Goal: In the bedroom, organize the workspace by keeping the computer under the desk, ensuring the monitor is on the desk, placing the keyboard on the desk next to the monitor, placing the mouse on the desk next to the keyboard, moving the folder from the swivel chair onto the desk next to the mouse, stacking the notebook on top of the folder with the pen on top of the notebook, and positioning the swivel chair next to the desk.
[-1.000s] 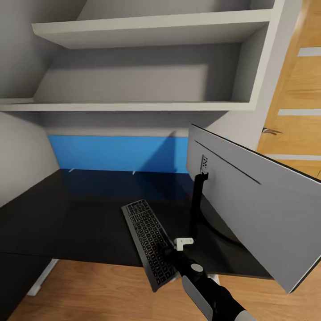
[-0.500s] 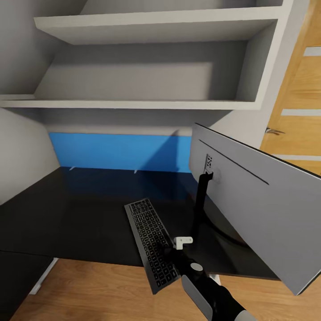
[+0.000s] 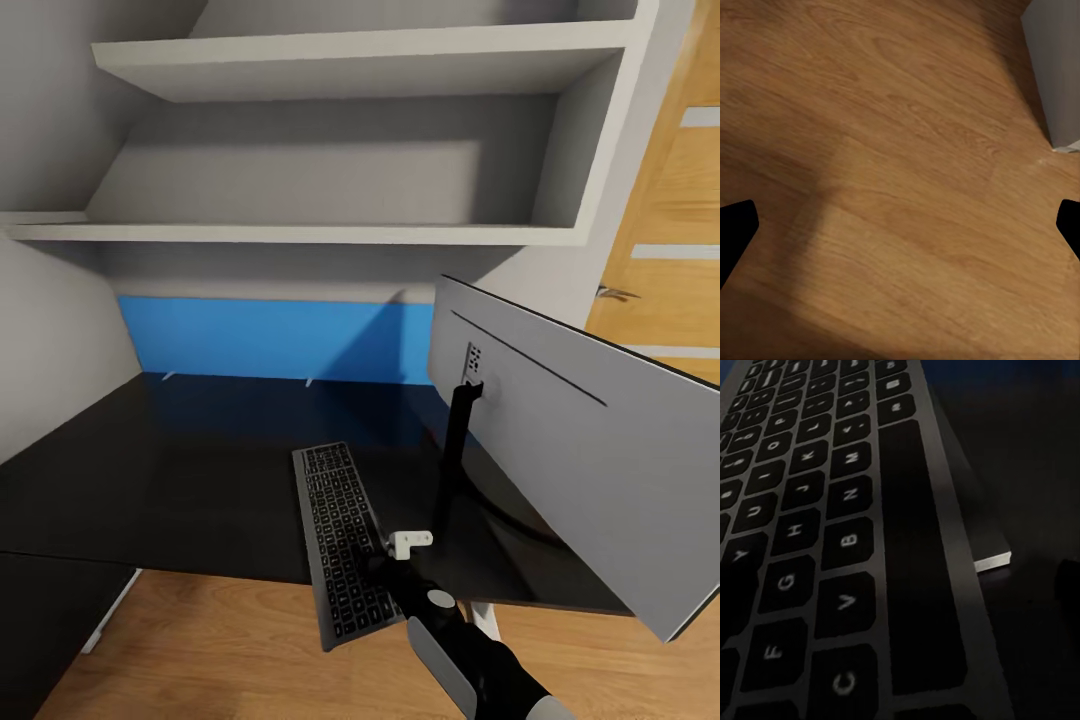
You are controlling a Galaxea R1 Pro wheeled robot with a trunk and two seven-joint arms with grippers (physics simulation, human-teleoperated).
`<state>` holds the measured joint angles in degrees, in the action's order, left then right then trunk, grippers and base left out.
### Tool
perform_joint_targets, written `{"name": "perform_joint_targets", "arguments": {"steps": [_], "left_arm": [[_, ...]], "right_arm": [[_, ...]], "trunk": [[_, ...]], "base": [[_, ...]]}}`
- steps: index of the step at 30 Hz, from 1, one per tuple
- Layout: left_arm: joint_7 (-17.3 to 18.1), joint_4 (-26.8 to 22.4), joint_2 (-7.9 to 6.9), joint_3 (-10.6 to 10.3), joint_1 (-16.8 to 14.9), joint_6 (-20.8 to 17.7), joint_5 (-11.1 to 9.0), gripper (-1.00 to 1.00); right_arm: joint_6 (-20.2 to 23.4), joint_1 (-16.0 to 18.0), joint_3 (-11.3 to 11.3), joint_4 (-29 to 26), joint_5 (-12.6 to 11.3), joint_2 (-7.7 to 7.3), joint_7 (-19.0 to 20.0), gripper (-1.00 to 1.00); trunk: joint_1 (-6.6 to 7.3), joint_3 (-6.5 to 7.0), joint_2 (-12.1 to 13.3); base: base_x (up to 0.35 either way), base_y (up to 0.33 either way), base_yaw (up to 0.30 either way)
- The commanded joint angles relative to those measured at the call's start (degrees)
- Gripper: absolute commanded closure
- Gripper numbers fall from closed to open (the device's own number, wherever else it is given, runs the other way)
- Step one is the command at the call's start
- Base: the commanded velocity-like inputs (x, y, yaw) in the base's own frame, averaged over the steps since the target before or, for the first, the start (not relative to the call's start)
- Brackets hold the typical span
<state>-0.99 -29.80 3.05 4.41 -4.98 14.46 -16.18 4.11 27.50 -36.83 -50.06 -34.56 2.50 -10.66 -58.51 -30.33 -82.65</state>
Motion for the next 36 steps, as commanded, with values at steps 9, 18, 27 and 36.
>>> {"name": "perform_joint_targets", "arguments": {"steps": [9,18,27,36], "left_arm": [[0.02,0.00,0.03,0.07,-0.03,0.13,-0.35,-1.00],[0.02,0.00,0.03,0.07,-0.03,0.13,-0.35,-1.00],[0.02,0.00,0.03,0.07,-0.03,0.13,-0.35,-1.00],[0.02,0.00,0.03,0.07,-0.03,0.13,-0.35,-1.00]], "right_arm": [[0.37,0.01,-0.25,2.46,-1.21,-0.03,-0.50,-1.00],[0.37,0.01,-0.26,2.46,-1.21,-0.03,-0.50,-1.00],[0.37,0.01,-0.26,2.49,-1.21,-0.03,-0.50,-1.00],[0.37,0.01,-0.23,2.48,-1.21,-0.03,-0.50,-1.00]], "trunk": [[0.00,-0.07,-0.03],[0.00,-0.07,-0.03],[0.00,-0.07,-0.03],[0.00,-0.07,-0.03]], "base": [[-0.001,0.001,0.000],[0.000,0.000,0.000],[0.000,0.000,0.000],[0.000,0.016,0.000]]}}
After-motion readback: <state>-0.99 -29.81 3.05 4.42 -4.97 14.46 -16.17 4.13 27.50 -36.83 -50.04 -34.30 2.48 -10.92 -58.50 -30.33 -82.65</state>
